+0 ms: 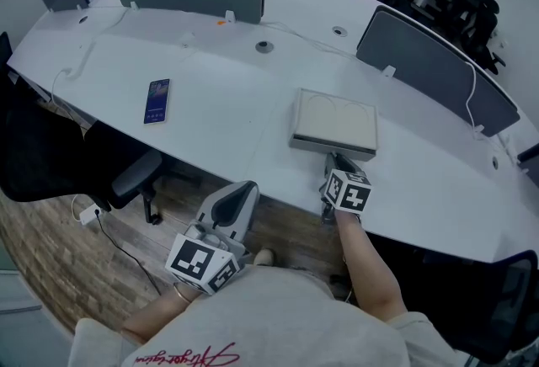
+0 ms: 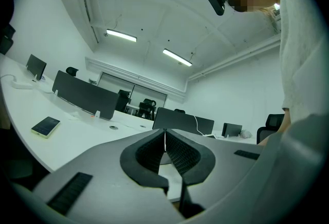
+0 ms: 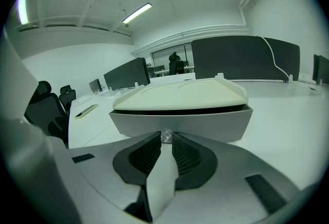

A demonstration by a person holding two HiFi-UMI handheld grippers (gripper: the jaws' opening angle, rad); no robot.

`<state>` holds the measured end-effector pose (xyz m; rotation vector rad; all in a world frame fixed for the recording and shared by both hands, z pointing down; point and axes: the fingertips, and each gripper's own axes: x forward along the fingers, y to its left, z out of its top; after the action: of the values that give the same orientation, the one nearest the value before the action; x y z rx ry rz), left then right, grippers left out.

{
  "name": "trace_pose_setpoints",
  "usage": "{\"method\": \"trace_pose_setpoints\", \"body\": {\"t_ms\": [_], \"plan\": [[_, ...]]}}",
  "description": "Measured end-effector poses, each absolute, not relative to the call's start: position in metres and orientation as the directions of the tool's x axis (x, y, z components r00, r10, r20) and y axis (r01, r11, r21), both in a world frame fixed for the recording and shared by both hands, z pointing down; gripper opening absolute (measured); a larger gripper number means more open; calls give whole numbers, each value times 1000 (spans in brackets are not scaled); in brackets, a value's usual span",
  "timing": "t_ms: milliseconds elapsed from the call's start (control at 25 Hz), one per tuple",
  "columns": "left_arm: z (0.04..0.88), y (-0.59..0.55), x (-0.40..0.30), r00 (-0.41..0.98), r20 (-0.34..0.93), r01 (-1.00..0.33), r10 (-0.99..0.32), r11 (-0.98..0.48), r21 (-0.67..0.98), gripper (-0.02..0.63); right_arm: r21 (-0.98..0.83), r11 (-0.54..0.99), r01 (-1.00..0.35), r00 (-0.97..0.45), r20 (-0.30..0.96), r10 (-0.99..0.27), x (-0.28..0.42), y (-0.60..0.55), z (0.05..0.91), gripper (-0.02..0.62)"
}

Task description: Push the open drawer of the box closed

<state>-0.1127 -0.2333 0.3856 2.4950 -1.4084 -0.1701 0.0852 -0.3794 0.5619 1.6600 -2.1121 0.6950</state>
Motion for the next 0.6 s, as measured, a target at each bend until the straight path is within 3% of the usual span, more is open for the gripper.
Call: {"method": "trace_pose_setpoints", "body": {"t_ms": [600], "plan": [[388, -243, -108, 519, 40, -820, -854, -484, 305, 18, -163, 190, -968, -250, 564, -787, 86, -392, 561, 77]]}}
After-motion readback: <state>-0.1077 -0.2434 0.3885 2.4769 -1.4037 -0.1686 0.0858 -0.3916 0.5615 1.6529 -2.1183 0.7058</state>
